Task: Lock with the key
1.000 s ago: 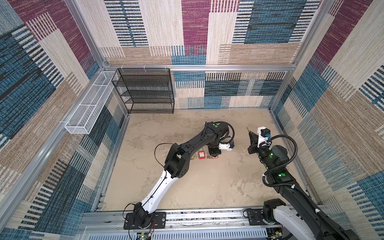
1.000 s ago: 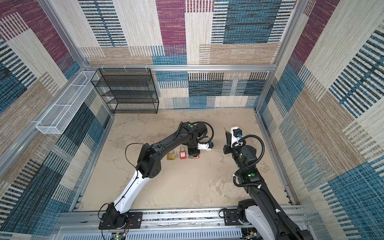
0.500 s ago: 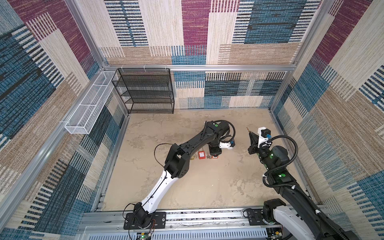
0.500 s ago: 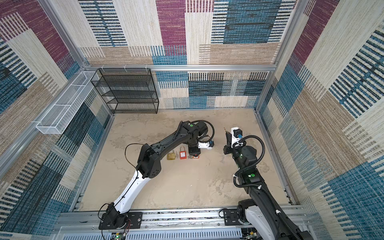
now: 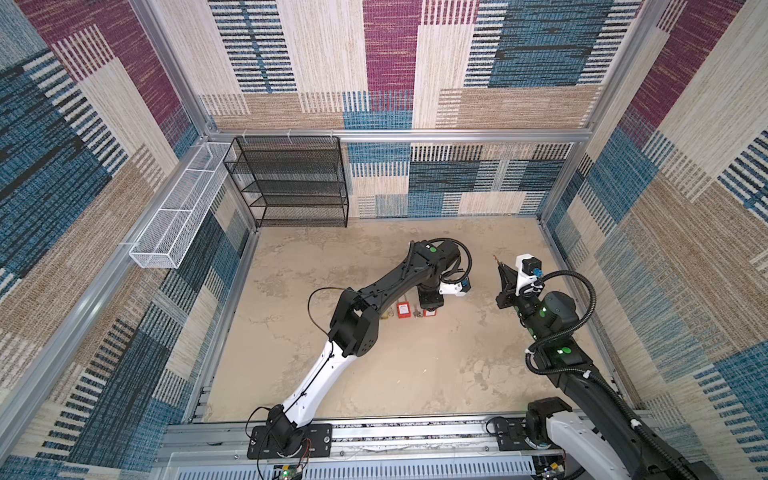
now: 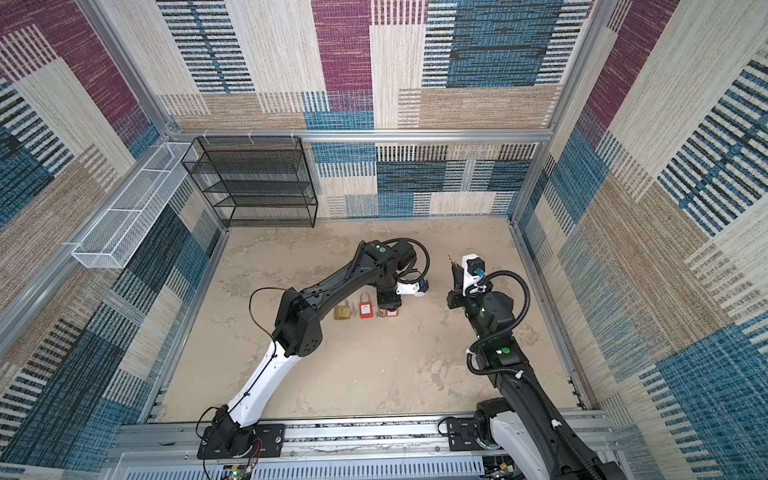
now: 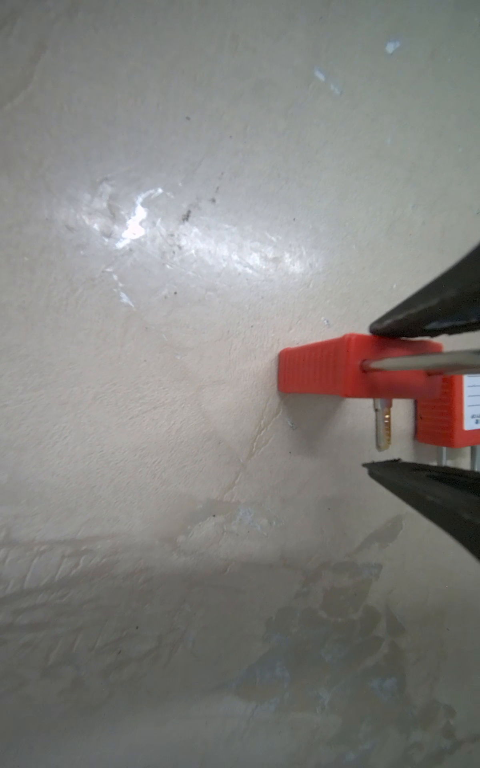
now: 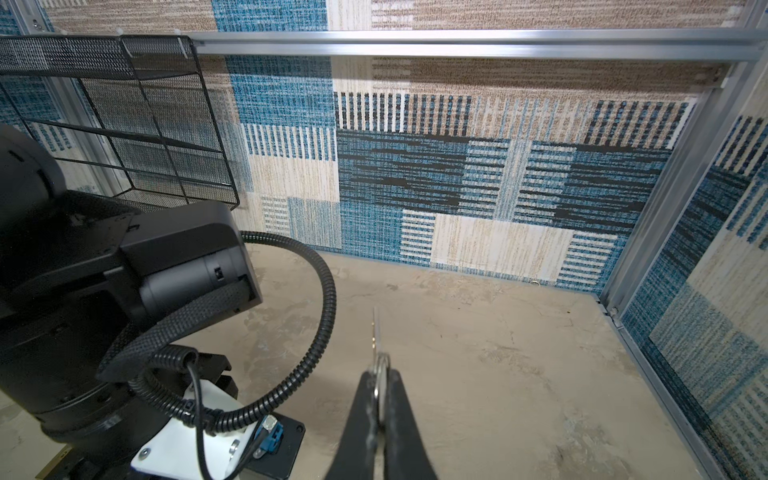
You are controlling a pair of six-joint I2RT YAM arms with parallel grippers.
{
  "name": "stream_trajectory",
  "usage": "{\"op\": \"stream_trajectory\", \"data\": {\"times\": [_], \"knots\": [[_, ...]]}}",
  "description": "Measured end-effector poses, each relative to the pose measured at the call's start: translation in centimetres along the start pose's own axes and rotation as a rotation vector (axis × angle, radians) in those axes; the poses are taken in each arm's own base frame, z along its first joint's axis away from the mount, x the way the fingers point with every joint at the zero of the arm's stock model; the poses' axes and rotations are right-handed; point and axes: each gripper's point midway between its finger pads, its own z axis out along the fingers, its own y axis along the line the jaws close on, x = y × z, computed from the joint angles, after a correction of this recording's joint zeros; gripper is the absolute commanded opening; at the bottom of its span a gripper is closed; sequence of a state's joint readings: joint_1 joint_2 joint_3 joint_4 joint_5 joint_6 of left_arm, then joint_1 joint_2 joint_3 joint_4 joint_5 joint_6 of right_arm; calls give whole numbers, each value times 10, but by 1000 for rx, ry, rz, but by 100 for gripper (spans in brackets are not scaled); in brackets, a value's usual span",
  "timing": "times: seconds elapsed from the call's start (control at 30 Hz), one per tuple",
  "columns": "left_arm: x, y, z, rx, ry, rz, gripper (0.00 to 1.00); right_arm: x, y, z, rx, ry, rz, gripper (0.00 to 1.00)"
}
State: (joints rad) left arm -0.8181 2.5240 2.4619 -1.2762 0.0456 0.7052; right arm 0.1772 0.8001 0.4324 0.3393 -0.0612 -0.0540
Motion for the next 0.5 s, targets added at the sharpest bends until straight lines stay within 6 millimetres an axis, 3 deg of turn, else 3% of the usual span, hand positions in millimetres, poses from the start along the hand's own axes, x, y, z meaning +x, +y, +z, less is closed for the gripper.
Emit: {"op": "stream_trajectory", "data": {"times": [0.5], "knots": [[-2,5,-19,-41,-15,6,44,0,1,0,-7,1,0,0]]}}
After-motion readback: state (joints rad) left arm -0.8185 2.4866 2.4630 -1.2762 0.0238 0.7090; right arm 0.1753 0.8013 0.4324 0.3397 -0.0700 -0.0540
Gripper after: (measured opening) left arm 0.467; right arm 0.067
